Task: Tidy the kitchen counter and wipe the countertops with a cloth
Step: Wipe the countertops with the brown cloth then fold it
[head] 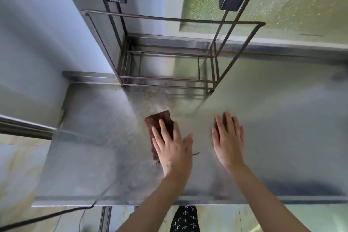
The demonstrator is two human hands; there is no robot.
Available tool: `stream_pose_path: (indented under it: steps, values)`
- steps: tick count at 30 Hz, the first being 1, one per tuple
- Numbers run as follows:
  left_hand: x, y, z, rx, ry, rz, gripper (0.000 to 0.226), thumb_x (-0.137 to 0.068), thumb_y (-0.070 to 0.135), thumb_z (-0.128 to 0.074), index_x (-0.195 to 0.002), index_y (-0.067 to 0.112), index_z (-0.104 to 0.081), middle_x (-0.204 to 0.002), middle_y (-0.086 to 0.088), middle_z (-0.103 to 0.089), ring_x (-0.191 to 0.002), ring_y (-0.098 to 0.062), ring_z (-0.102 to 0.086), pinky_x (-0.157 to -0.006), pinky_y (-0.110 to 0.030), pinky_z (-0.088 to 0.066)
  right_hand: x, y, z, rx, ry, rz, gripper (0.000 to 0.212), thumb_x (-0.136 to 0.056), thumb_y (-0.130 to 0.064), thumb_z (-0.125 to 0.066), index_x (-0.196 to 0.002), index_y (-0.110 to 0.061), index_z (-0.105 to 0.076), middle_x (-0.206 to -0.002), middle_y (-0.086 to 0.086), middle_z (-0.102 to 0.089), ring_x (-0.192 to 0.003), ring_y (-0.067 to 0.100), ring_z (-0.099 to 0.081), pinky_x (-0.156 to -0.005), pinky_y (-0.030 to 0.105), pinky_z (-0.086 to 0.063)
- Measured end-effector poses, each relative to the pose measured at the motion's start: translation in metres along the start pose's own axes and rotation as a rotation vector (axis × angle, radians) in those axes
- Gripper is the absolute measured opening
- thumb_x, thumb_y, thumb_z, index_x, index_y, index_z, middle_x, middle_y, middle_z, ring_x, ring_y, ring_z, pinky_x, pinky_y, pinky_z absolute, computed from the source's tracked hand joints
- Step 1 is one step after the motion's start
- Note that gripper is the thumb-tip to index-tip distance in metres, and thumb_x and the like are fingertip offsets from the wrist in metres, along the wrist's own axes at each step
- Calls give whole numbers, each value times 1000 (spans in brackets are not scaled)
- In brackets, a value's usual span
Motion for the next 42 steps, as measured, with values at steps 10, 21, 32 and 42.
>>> stream_pose_path:
  steps: [10,21,32,42]
  values:
    - [-73,-24,17,-415,172,-250,58,-87,53,-27,-134,22,-38,-140,-7,-47,-125,-30,-49,-98,-54,-39,-5,5,-7,41,-34,-4,52,-91,-40,-28,-136,-24,-46,-145,9,-41,-133,34,-35,-103,52,-26]
    - [-70,15,-10,-385,190,-455,76,-65,19,-73,-132,32,-40,-135,-15,-51,-115,-32,-57,-82,-38,-52,-5,5,-5,57,8,39,51,-92,-40,-29,-136,-22,-47,-145,11,-41,-131,37,-36,-102,53,-25]
    - [-60,29,-14,-325,217,-572,36,-88,37,-49,-123,34,-45,-135,-9,-51,-113,-28,-56,-81,-37,-51,-5,4,-5,45,11,26,50,-92,-38,-30,-137,-24,-46,-145,10,-41,-132,36,-36,-102,54,-28]
    - [-98,-23,26,-193,281,-225,46,-93,33,-38,-137,23,-38,-146,-18,-34,-133,-37,-35,-104,-46,-35,-5,4,-5,53,35,42,50,-92,-38,-29,-137,-24,-44,-146,10,-40,-132,36,-36,-102,53,-29]
Point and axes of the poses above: each hand's wrist, its own x-axis away from the middle knuckle, its own z-axis out of the back of the hand, y = z × x, the point moved 6 cm from there along -x, towards the middle knuckle
